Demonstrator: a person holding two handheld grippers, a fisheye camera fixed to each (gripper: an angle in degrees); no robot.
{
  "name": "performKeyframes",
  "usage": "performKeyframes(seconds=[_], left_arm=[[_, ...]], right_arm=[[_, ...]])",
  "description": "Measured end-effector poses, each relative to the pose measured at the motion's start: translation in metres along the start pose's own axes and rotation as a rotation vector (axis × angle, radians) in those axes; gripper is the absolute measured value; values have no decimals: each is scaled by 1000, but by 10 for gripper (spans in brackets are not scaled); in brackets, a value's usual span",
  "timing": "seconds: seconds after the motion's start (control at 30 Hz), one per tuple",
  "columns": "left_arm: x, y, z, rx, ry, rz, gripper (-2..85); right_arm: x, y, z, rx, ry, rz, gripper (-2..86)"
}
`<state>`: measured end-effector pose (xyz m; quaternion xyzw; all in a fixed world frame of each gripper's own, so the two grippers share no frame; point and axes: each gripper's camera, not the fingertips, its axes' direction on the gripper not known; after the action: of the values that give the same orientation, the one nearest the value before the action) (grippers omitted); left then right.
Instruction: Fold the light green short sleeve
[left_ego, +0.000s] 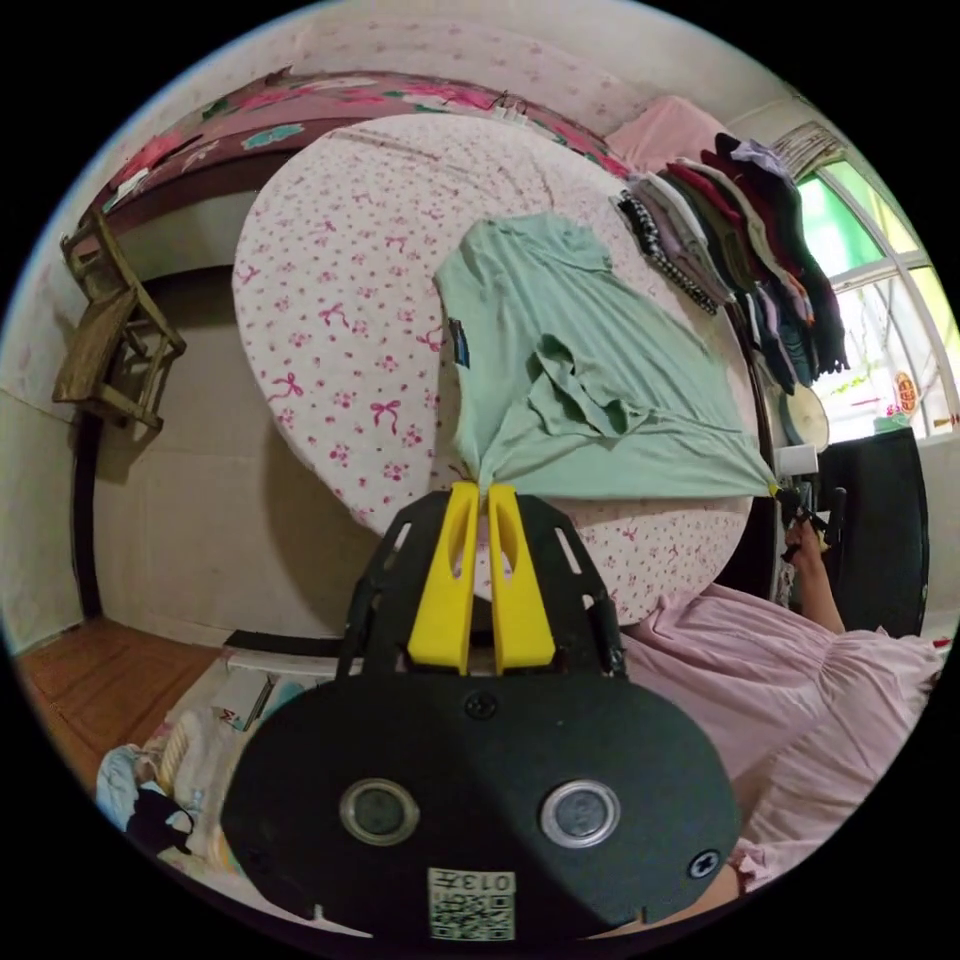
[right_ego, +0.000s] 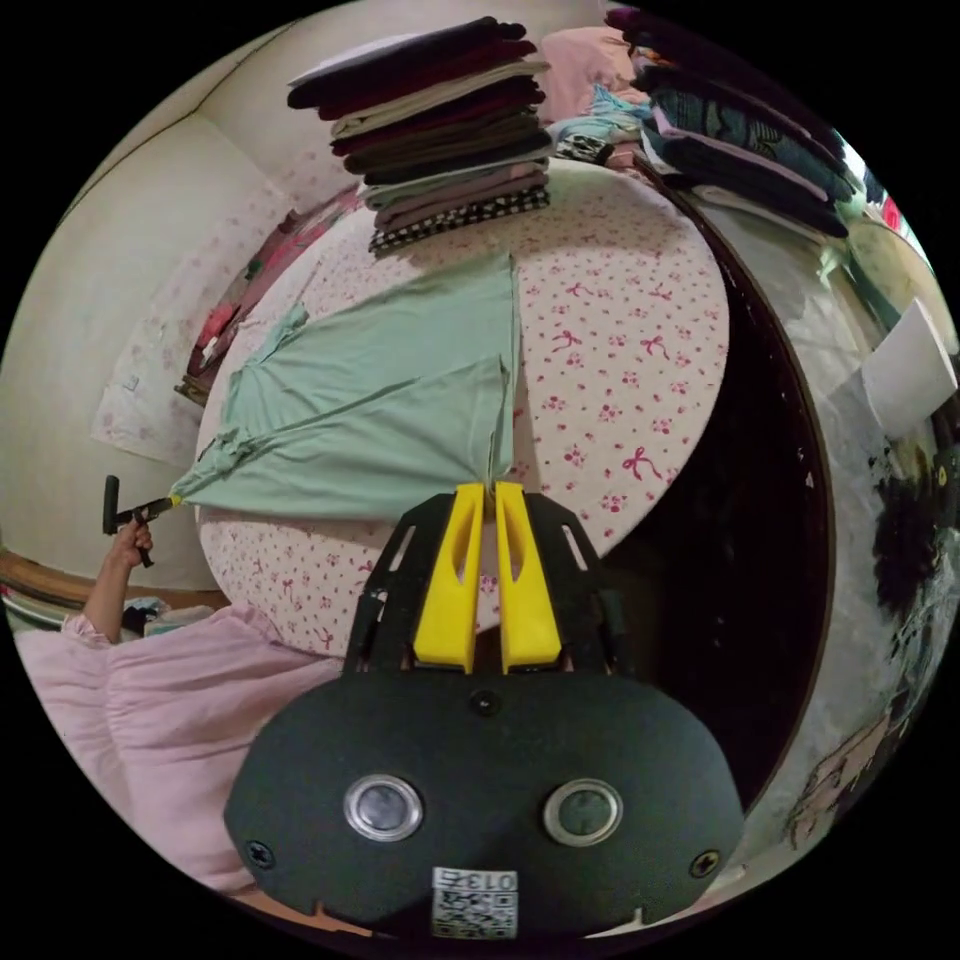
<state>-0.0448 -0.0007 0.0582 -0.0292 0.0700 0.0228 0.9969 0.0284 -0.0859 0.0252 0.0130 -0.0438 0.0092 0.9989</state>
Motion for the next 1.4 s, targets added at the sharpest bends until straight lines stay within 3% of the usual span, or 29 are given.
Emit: performKeyframes(seconds=[0.17,0.37,0.47,0.53,0.63,0.9,1.13,1.4], left_arm=[[7,20,-3,-18,3,26,8],[-5,43,80,-168,-29,-67,15],[-12,60,66,-42,31,-141,26],[-10,67,46,47,-25,-161,34],[16,61,26,127,-66,-95,51],[155,9,82,23,-213,295,81],[204,-5,112,-48,-265,377,84],[231,-17,117,-33,-262,352,72]], right_arm=[[-3,24,-13,-35,40,-11,27],[13,59,38,-148,37,52,40],[8,67,28,-92,134,57,57],[5,66,15,-27,197,47,63],[-1,50,13,39,185,10,70],[-30,-7,78,-5,160,-91,81],[-42,-11,100,-30,228,-104,22],[-21,-1,120,-10,192,4,39]])
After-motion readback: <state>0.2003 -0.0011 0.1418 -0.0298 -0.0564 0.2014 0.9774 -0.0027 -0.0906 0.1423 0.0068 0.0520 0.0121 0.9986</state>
